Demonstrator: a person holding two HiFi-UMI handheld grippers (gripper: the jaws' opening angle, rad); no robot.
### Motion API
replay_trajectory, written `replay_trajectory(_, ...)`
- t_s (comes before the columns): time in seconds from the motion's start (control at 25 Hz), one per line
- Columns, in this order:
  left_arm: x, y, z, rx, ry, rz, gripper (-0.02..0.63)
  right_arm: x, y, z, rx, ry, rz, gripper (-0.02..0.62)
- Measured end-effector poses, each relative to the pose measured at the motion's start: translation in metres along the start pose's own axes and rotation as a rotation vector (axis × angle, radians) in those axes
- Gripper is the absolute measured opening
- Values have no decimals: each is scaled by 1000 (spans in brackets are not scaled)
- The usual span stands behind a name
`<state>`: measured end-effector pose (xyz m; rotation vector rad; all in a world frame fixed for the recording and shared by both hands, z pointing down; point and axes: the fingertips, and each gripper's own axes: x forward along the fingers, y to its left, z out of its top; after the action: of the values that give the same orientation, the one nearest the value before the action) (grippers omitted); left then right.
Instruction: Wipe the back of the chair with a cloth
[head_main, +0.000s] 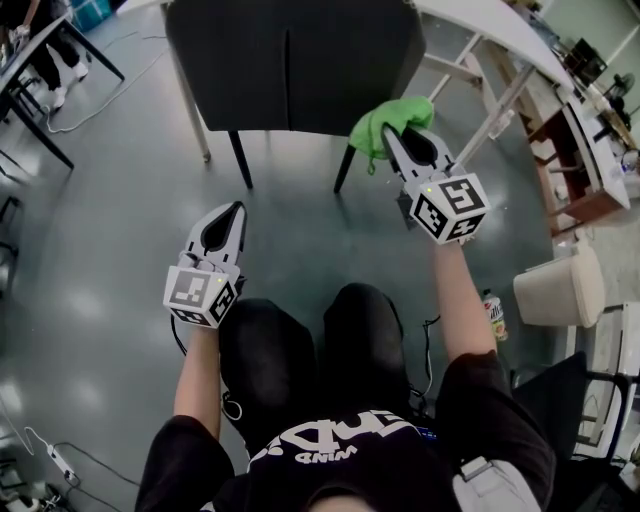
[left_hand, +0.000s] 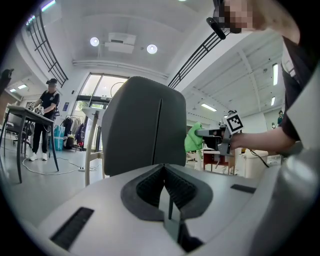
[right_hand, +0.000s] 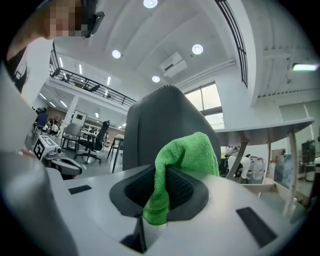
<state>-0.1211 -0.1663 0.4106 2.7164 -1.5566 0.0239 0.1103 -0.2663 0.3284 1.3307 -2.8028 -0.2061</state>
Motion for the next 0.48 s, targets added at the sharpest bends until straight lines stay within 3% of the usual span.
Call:
replay_trajectory(0.16, 2, 0, -2, -2, 3, -3, 0, 7, -9, -9, 20, 13, -15, 49)
replay_trajectory(0.48, 0, 4, -2, -3, 1, 1, 0, 55, 14, -12, 13, 23, 47, 49)
